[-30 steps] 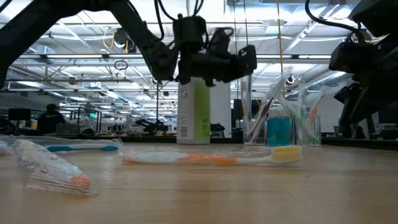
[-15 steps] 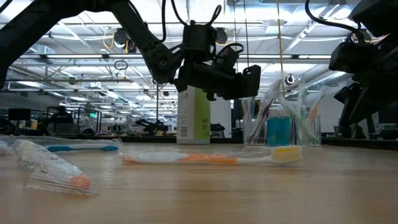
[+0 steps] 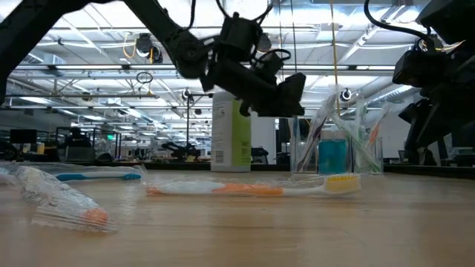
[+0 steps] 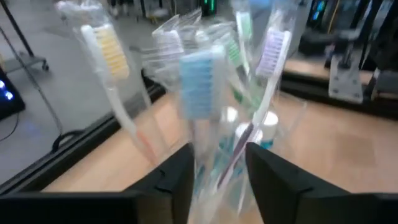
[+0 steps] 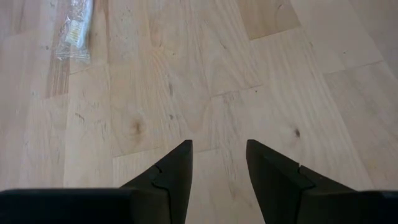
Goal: Pick & Place toothbrushing station
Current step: Put the blue toothbrush into the transparent organizer
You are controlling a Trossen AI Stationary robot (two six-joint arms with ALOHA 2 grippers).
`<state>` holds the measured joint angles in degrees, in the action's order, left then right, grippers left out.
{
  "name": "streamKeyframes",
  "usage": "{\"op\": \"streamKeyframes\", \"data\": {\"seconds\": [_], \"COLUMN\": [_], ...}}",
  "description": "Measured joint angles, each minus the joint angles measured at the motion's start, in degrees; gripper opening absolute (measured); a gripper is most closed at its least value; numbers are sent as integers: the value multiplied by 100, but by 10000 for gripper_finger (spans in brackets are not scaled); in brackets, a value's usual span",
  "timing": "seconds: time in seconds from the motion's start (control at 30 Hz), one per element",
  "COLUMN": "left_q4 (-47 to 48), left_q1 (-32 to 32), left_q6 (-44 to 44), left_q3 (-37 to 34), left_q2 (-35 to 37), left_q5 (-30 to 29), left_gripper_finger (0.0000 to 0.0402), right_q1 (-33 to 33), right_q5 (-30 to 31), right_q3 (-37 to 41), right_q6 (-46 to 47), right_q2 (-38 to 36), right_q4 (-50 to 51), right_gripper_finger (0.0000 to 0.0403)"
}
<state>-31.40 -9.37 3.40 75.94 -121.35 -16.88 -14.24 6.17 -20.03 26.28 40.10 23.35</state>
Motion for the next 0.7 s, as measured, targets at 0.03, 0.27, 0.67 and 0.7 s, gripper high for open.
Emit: {"op": "streamKeyframes", "data": {"seconds": [0.03, 0.27, 0.67, 0.7], "left_q4": [295, 2839, 7346, 7544], "left_q1": [12, 180, 856, 968], "left_q6": [6, -27, 582, 587], "left_q3": [0, -2, -2, -1], "left_q2": [127, 1357, 3109, 3126], "left_q5": [-29, -69, 236, 324], "left_gripper_finger": [157, 207, 218, 218], "right_q1": [0, 0, 0, 2], "right_q5": [0, -1, -2, -2], "right_q3": [0, 0, 0, 0], "right_q6": [0, 4, -95, -156], "right_q2": [-1, -1, 2, 2], "right_q4": [3, -10, -761, -834], "right_gripper_finger": [141, 141, 141, 141]}}
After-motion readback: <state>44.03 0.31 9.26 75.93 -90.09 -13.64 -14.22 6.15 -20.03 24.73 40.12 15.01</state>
